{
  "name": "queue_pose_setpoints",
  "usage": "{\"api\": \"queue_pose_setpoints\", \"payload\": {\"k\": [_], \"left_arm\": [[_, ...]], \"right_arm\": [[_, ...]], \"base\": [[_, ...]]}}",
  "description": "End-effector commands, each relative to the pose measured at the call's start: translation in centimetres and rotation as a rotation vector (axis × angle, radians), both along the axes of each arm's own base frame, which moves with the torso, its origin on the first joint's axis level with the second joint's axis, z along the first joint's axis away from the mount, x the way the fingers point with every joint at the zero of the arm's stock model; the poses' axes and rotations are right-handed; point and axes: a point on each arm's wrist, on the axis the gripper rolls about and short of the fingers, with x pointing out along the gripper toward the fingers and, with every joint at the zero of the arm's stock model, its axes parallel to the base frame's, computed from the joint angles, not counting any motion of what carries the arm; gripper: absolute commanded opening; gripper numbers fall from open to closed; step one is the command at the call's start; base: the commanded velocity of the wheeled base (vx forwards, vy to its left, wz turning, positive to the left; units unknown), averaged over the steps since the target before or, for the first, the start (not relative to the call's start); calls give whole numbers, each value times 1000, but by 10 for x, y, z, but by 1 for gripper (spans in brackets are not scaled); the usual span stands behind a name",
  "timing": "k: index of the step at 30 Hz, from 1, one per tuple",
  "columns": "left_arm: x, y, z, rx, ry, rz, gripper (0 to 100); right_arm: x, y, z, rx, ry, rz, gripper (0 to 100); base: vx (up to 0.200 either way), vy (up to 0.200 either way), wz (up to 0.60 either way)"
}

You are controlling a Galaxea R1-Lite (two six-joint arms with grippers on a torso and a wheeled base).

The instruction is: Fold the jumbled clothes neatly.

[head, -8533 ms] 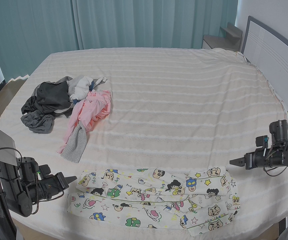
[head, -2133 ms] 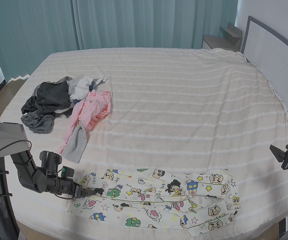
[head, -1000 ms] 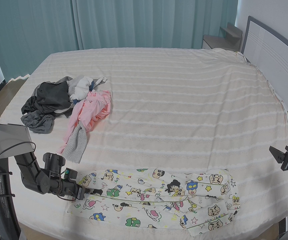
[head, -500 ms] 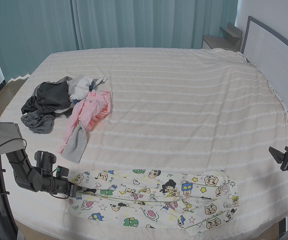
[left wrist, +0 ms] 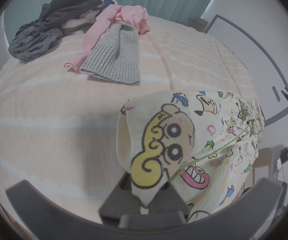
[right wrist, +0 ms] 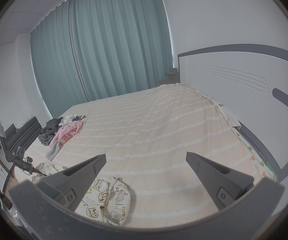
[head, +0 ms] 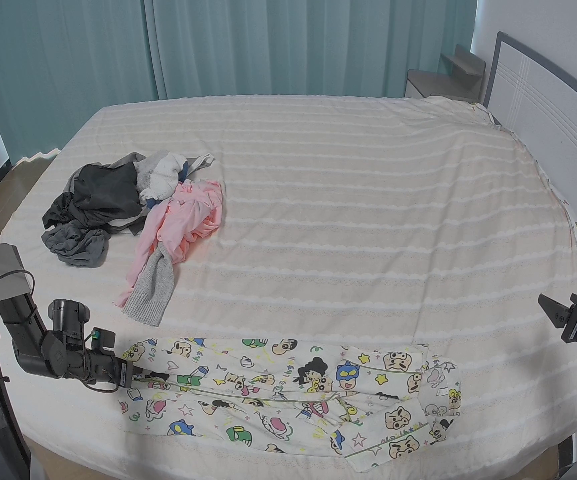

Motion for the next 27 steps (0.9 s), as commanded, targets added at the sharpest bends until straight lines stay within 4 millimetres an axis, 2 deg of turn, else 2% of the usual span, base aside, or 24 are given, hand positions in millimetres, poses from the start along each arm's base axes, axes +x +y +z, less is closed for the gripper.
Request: {"api": "queue_pose_setpoints", "payload": {"k": [1, 8, 21, 27], "left_arm": [[-2, 16, 1, -2, -15, 23, 0], [-7, 38, 4, -30, -35, 74, 0], [-21, 97, 18, -64, -88, 227, 0], [-28, 119, 44, -121, -116, 249, 0]], "right_arm": [[0, 0, -1, 2, 6, 2, 100], [0, 0, -2, 2, 9, 2, 100], [0, 0, -3, 1, 15, 3, 100], [0, 0, -4, 2, 18, 3, 100]], "base": [[0, 0, 0], [0, 0, 0], [0, 0, 0], [0, 0, 0]]}}
